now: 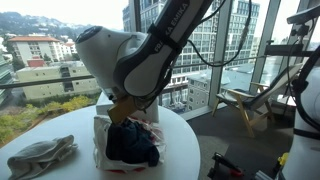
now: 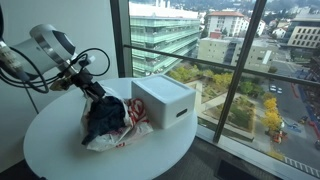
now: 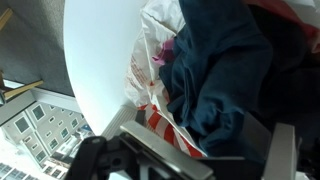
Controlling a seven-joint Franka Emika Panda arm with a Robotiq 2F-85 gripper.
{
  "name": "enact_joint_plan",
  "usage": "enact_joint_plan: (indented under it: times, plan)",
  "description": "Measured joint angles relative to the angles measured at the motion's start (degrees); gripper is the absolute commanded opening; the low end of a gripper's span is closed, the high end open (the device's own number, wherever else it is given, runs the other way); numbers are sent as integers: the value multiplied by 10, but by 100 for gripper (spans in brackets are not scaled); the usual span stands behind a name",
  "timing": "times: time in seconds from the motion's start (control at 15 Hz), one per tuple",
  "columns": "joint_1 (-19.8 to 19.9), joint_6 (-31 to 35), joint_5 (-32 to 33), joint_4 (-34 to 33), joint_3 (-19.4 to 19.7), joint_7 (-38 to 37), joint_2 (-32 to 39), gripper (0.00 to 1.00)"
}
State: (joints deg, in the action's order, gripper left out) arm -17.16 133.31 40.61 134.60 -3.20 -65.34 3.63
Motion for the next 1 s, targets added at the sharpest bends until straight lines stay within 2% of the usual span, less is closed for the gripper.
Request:
enact_joint_plan:
  times: [0.33, 0.47, 0.73, 1.0]
  plan:
    - [19, -1, -141, 44, -33, 123, -54, 100]
    - [24, -11, -174, 65, -41, 151, -72, 100]
    - [44, -41, -178, 93, -47, 150, -90, 100]
    - [77, -48, -178, 115, -46, 149, -77, 100]
